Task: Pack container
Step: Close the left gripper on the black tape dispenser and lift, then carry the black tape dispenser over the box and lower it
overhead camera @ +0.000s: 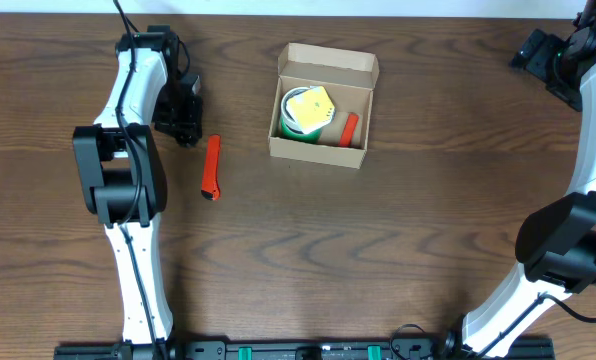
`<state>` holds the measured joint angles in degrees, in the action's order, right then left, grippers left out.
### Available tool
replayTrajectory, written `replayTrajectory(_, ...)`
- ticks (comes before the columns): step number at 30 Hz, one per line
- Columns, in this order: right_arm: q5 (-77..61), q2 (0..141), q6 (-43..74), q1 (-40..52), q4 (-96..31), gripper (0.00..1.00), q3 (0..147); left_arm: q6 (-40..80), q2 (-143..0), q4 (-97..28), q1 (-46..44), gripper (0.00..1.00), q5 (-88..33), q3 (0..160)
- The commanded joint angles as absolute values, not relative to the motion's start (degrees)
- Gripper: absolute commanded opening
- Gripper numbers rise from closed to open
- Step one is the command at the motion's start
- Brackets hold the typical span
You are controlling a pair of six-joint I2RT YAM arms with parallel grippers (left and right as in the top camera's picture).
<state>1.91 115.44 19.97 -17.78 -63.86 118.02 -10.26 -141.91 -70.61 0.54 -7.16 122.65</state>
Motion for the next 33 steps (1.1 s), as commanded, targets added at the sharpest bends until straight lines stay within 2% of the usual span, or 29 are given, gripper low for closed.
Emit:
replayTrajectory(1,2.11,113.80,20.56,-17.61,-63.96,0.99,118.43,-8.21,-142.71,-72.25,0.30,0.05,-6.92,128.33)
replayTrajectory(10,2.11,113.80,20.56,-17.61,-63.96,0.99,118.43,-2.46,-142.71,-79.92,0.23,0.05,-7.14,143.22)
replayTrajectory(18,2.11,113.80,20.56,-17.61,-63.96,0.99,118.43,2.13,-142.71,-92.23,-3.05,0.05,-7.11,158.52)
replayTrajectory(21,2.11,113.80,20.56,-17.61,-63.96,0.99,118.43,4.67,-142.71,-96.84,-6.13,0.06,-7.11,163.70)
replayTrajectory(33,2.11,113.80,20.56,-17.61,-63.96,0.99,118.43,12.62,-141.21,-95.92,-25.65,0.05,-1.74,165.16)
